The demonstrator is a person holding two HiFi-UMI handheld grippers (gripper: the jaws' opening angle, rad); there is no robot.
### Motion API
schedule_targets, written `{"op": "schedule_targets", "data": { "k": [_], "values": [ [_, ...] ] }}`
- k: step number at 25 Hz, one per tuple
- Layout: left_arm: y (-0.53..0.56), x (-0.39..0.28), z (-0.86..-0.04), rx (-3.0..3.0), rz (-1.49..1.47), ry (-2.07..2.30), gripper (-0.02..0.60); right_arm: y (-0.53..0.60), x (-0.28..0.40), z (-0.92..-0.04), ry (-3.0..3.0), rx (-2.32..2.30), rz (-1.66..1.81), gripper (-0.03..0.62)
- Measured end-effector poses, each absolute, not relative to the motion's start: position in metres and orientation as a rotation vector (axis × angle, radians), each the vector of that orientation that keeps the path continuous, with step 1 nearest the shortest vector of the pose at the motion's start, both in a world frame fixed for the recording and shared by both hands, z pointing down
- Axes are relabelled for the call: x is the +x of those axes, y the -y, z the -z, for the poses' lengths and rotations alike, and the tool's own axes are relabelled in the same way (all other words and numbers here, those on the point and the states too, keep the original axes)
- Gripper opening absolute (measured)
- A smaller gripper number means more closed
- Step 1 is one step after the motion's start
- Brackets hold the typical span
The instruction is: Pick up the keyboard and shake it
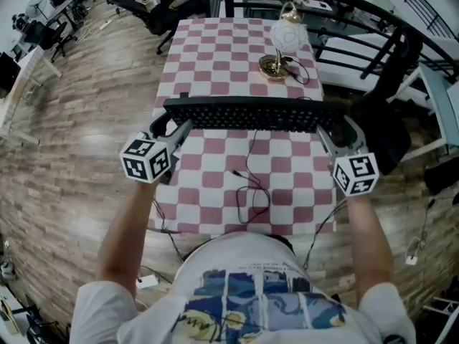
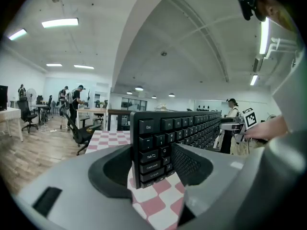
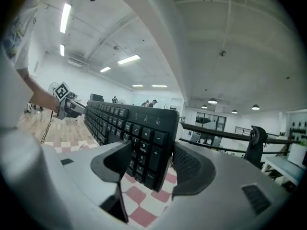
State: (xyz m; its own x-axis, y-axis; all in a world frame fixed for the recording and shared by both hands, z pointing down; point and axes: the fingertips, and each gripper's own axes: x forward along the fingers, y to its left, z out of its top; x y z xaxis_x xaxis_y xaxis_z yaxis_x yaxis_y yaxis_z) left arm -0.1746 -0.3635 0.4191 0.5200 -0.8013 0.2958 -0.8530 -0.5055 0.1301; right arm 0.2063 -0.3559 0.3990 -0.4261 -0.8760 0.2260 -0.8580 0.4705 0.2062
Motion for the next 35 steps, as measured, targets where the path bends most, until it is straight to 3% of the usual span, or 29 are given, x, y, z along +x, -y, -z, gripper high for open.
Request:
{"op": "schedule_targets", "data": {
  "k": [18,35],
  "values": [
    [0.356,-0.184,-0.280,2.775,0.008,1.583,0.247,0.336,0.193,-0.253,2.390,1.609,0.722,0.265],
    [0.343,-0.193,-0.213,2.918,0.213,1.703,0.250,0.313,0.187,-0.198,2.246,1.664,1.046,0.259]
  ]
}}
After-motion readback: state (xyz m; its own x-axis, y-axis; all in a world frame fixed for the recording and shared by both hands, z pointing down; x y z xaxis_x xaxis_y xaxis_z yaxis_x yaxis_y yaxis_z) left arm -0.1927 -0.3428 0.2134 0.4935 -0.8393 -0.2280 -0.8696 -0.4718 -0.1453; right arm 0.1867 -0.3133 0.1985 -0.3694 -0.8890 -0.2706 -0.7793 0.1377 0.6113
